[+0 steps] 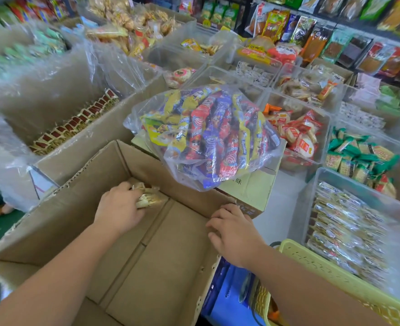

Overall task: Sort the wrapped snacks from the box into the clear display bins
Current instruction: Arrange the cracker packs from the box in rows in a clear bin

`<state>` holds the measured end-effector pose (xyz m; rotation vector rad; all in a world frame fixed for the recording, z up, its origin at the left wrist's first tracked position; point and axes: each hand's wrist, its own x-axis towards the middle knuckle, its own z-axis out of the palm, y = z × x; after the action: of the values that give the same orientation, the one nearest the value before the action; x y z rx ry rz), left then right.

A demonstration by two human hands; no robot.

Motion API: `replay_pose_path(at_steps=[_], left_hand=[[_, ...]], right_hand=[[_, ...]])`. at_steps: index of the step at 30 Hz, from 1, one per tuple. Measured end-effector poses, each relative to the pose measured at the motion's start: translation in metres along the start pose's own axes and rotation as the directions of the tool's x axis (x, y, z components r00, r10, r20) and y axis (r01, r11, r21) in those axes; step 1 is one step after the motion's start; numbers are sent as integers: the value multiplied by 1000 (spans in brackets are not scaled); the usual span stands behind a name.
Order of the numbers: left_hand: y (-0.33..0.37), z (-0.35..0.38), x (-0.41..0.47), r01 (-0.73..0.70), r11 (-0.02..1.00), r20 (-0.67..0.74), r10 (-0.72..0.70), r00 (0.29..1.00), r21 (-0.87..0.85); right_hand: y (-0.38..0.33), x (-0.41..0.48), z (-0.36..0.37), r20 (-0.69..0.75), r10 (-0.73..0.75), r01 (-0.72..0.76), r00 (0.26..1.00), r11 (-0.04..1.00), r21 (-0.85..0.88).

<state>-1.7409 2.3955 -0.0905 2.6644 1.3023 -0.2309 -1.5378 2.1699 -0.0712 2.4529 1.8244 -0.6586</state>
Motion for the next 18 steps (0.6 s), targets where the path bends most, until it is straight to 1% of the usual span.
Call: replay_pose_path(at_steps=[1, 2, 3, 4, 5, 6, 7, 8, 9, 10, 11, 13, 14, 16, 18], left_hand=[[7, -8, -14, 46, 982, -18, -50, 999, -185], [14, -17, -30, 84, 918, -25, -102, 994, -387], [23, -26, -45, 115, 804, -12, -149, 989, -583], [33, -35, -60, 149, 633, 38, -186, 982, -759], [45, -44, -75, 183, 407, 116, -184, 976, -895], [58, -51, -90, 208, 167, 184, -147, 972, -964], [70, -55, -102, 233, -38, 236, -108, 966, -972], [81, -57, -113, 257, -197, 276, -74, 958, -946], [94, -59, -122, 277, -306, 304, -43, 952, -911], [106, -61, -130, 296, -379, 326, -14, 945, -877], [119, -62, -137, 317, -426, 343, 16, 939, -847], [147, -65, -149, 361, -466, 368, 79, 926, -808], [161, -65, -154, 383, -475, 382, 104, 918, -792], [192, -64, -162, 420, -499, 414, 129, 901, -758], [222, -59, -170, 457, -497, 450, 144, 882, -738]], right_hand=[[0, -1, -3, 10, -4, 4, 1000, 1000, 19], [-2, -2, -6, 12, -8, 7, 1000, 999, 48], [-4, -5, -9, -3, -13, 13, 1000, 996, 91], [-7, -9, -14, -40, -17, 23, 999, 989, 148], [-10, -15, -18, -94, -17, 37, 995, 976, 215], [-11, -23, -24, -148, -18, 60, 989, 956, 287], [-12, -32, -29, -188, -21, 89, 982, 926, 366], [-11, -43, -35, -207, -28, 122, 978, 881, 458], [-9, -55, -39, -211, -41, 155, 977, 816, 557], [-5, -68, -43, -204, -50, 174, 978, 737, 653], [0, -81, -45, -194, -52, 180, 980, 653, 736], [15, -109, -49, -195, -26, 182, 980, 494, 850], [23, -123, -50, -205, 4, 183, 979, 435, 882], [42, -150, -49, -222, 63, 184, 973, 363, 913], [62, -173, -43, -213, 123, 159, 969, 342, 926]])
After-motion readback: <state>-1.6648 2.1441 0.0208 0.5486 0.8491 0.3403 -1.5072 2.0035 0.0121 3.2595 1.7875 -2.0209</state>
